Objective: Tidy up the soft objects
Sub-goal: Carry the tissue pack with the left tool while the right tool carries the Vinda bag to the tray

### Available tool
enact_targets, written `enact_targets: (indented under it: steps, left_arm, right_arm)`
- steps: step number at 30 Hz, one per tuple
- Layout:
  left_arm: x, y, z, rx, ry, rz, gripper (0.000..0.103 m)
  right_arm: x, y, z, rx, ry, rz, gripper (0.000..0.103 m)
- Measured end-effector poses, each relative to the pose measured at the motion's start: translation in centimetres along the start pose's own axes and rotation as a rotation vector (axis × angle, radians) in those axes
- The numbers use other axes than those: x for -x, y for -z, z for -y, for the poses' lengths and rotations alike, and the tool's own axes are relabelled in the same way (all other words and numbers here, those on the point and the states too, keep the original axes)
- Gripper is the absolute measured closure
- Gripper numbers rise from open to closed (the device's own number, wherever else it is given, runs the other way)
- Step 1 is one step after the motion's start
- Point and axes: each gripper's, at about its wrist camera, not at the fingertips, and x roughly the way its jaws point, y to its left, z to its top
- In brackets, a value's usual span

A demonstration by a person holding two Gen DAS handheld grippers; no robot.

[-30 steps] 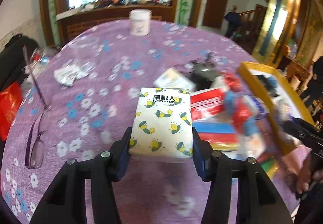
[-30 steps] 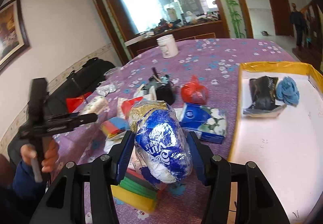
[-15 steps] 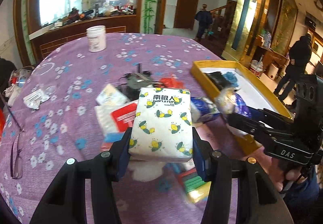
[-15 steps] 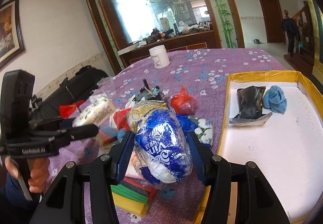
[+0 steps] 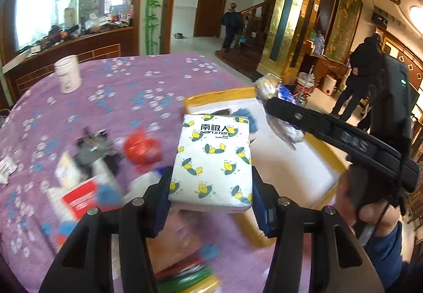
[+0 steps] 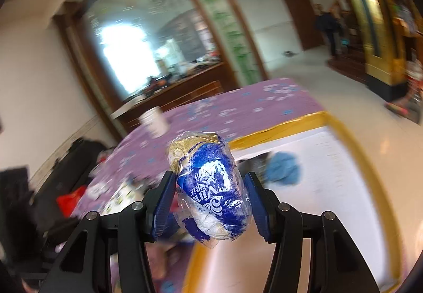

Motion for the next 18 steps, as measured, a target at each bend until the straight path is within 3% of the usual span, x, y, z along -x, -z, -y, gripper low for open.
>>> enact_targets:
  steps: [7,12,18]
  left_arm:
    - [-6.8,-2.1,4.9,-0.017,0.022,-0.065,0.05]
    - [-11.4,-2.0,7.1,-0.028,0.036,-0.134,0.051]
    - [-13.0,-0.8,7.8,-0.04,0.067,-0.174,0.051]
  right_arm:
    - [-2.4,-2.3,5.7,-0.091,0.206,-0.032,0.045]
    - [-3.2,-1.8,8.0,-0.14,0.234,-0.084,0.045]
    - [-3.7,-1.4,8.0,-0.124,0.284,-0.12,0.045]
